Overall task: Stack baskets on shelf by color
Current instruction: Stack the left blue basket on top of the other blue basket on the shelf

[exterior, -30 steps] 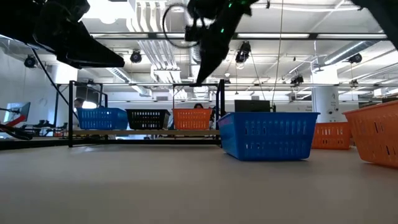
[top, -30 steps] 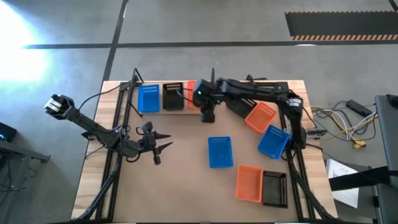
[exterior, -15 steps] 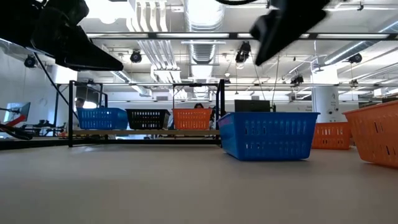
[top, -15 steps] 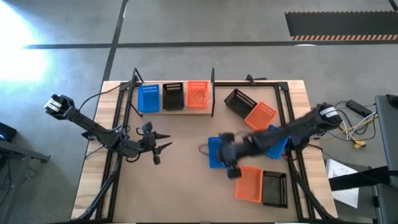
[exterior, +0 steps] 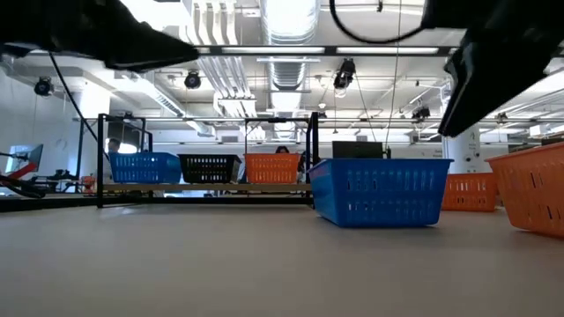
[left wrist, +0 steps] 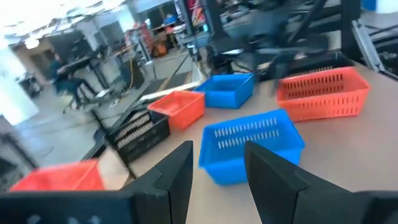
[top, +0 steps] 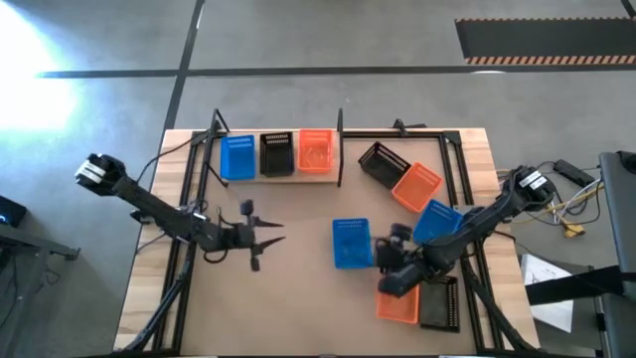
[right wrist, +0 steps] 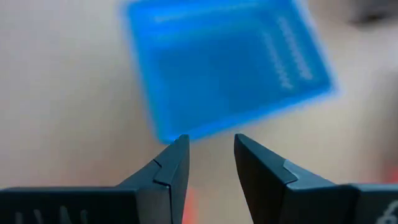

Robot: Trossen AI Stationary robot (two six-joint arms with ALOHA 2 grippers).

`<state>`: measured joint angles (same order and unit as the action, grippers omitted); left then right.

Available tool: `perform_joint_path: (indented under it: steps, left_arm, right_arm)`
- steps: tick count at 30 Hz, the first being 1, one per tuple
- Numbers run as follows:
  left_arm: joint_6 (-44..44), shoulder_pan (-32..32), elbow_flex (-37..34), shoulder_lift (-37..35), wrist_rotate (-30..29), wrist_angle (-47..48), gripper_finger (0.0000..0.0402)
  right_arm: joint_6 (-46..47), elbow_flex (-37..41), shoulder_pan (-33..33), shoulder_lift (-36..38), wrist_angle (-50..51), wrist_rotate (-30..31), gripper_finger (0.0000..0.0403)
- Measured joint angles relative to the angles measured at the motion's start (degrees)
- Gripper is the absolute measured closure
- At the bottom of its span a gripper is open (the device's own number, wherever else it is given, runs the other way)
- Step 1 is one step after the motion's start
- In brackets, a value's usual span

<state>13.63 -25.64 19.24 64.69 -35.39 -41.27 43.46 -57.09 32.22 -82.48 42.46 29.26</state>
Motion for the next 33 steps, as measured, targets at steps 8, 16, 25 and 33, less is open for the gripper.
perform_joint_path:
  steps: [8, 16, 25, 33]
  left_arm:
    - [2.5, 10.7, 13.9, 16.0, 20.4, 4.4, 0.0274]
    - [8.2, 19.0, 36.3, 31.0, 49.0, 28.9, 0.0271]
    - [24.1, 20.5, 57.9, 43.1, 55.3, 61.3, 0.0171]
    - [40.2, 20.5, 64.6, 47.7, 40.7, 68.1, 0.0115]
  right_arm:
    - [3.5, 4.1, -5.5, 0.0, 1.3, 0.5, 0.0283]
    - [-1.5, 4.5, -8.5, 0.0, -3.4, 0.3, 0.0283]
    - [-1.9, 3.2, -6.7, 2.6, -0.9, 0.3, 0.0283]
    - [6.8, 3.5, -1.2, 5.7, 3.5, 1.6, 0.0283]
